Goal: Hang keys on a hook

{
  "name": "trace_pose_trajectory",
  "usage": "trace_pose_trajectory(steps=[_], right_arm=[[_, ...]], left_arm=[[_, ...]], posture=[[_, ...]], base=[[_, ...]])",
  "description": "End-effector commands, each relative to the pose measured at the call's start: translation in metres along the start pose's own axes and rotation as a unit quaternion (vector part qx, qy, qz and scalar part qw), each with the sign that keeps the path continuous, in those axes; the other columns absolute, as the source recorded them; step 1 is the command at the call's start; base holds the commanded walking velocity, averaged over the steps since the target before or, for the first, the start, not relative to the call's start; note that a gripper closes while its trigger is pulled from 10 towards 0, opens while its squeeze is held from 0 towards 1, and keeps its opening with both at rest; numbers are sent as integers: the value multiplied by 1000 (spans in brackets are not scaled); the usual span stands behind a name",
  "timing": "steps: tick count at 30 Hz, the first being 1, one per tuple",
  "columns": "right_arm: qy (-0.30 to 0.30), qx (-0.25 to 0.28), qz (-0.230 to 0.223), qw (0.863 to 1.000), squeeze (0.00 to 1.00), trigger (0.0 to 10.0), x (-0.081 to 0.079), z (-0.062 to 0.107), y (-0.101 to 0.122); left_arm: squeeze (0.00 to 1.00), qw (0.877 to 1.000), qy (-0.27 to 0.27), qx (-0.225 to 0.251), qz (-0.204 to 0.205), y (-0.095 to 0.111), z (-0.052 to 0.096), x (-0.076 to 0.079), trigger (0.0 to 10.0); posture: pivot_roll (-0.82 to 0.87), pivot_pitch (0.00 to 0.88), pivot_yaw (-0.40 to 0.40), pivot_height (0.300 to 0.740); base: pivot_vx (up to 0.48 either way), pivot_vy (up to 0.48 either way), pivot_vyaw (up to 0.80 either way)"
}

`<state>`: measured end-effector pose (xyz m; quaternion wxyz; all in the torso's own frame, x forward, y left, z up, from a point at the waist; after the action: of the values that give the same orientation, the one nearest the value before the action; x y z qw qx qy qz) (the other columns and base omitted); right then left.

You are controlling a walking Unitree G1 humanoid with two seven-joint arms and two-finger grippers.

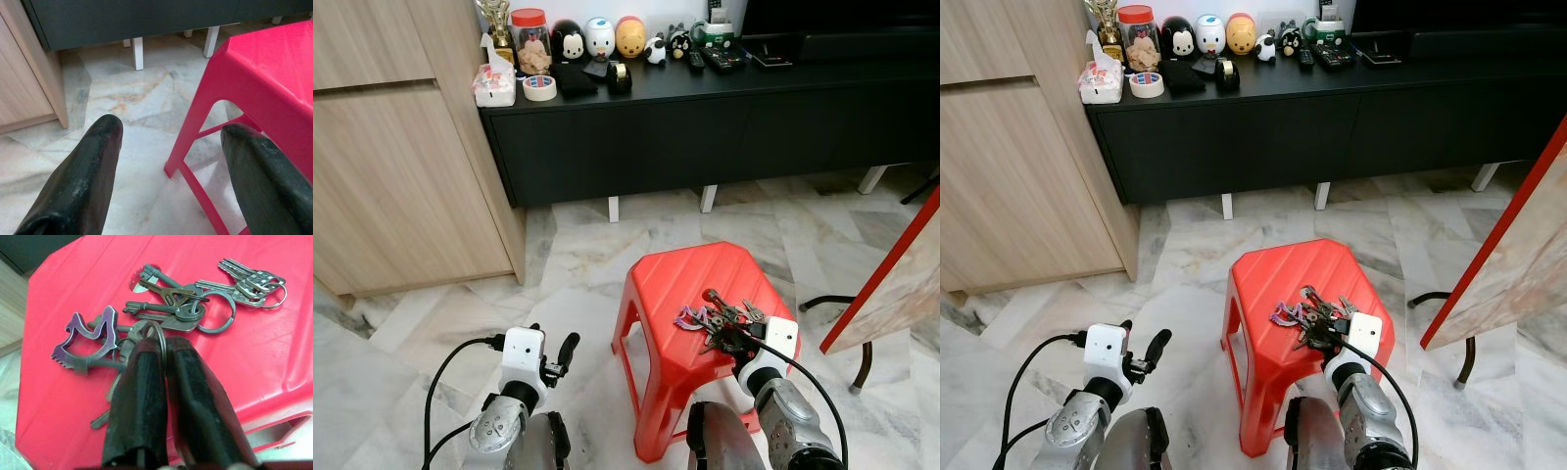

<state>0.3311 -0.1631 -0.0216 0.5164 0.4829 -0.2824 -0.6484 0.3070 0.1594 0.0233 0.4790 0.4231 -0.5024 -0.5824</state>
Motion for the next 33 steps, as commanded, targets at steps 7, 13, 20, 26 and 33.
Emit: trace_pose_trajectory(steps=[7, 13, 20, 26, 33], right_arm=[[1, -2, 2, 1000, 0, 0, -1, 0, -2], [6, 65, 32, 997, 0, 0, -9, -2, 24], [22, 178, 94, 979, 0, 0, -18, 18, 60], [32, 192, 106, 975, 0, 10000, -25, 28, 57], [13, 185, 91, 979, 0, 10000, -23, 29, 54]], left_arm=[[0, 999, -13, -9, -27, -3, -1, 2, 10000], [0, 999, -17, -13, -29, -6, -1, 4, 10000], [0, 998, 40, -43, 24, -23, 5, -22, 10000], [0, 994, 44, -96, 31, -50, 15, -31, 10000], [0, 986, 56, -155, 16, -76, 27, -44, 10000]], posture=[[32, 42, -17, 562], [31, 30, -17, 562], [17, 7, -17, 562], [12, 0, -13, 562], [11, 0, -18, 602]], base=[[0, 0, 0], [0, 0, 0], [0, 0, 0], [0, 0, 0], [0, 0, 0]])
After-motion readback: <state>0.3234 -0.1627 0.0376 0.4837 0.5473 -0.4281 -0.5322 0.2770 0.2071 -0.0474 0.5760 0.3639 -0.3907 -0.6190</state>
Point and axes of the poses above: a point about 5 cm out from each wrist's last joint towards the gripper, its own z axis pointing back from the gripper into the wrist, its own y axis along the axis of the wrist's last joint, x = y × z, the point moved 5 cm from there along -z, pointing out of the wrist towards the gripper, and after that the axes turned 1 degree about z, right-handed, at the moved point
